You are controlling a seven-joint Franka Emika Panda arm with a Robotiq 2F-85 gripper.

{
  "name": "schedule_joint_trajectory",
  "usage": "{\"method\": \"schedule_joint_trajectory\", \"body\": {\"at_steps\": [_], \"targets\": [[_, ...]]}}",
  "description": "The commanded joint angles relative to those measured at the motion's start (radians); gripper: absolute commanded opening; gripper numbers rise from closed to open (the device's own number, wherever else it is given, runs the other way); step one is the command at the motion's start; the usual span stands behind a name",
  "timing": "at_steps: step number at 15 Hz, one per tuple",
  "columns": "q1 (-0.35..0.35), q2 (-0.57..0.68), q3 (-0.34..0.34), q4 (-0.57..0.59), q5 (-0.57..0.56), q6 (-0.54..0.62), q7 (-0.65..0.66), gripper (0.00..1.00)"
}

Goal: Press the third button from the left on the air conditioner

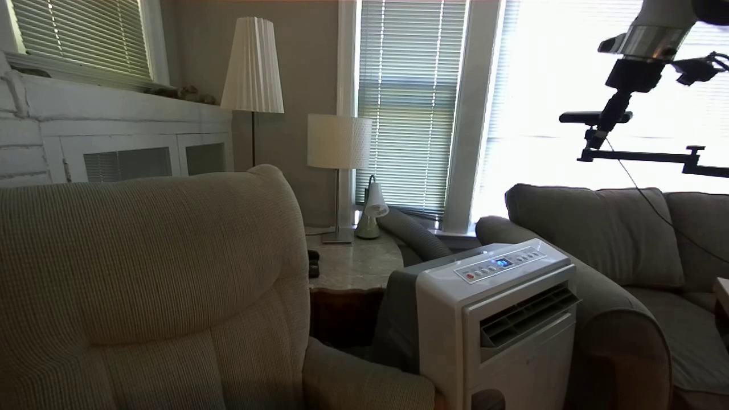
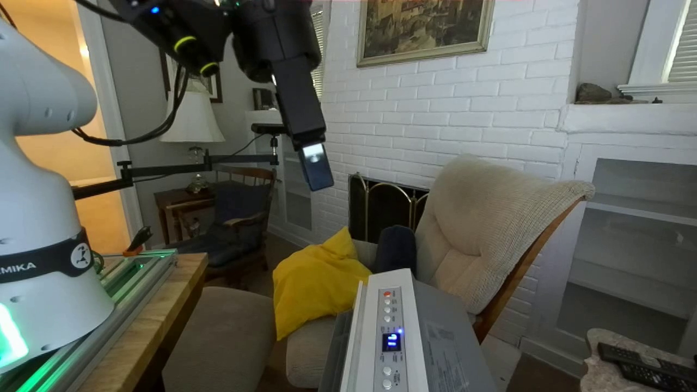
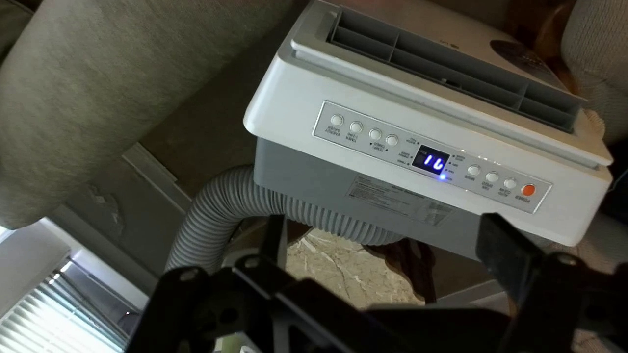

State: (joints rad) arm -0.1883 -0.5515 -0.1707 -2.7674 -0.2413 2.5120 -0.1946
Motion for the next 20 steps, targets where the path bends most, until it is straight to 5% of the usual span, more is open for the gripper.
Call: {"method": "schedule_joint_trajectory", "body": {"at_steps": [1, 10, 18, 20], "targets": [[0.038, 0.136, -0.024, 0.041, 0.042, 0.083, -0.04, 1.0], [0.137, 0.385, -0.007, 0.127, 0.114, 0.228, -0.114, 1.0], [0.124, 0.584, 0.07, 0.219, 0.043, 0.316, -0.032, 1.0], [0.122, 0.54, 0.072, 0.189, 0.067, 0.294, -0.059, 1.0]]}}
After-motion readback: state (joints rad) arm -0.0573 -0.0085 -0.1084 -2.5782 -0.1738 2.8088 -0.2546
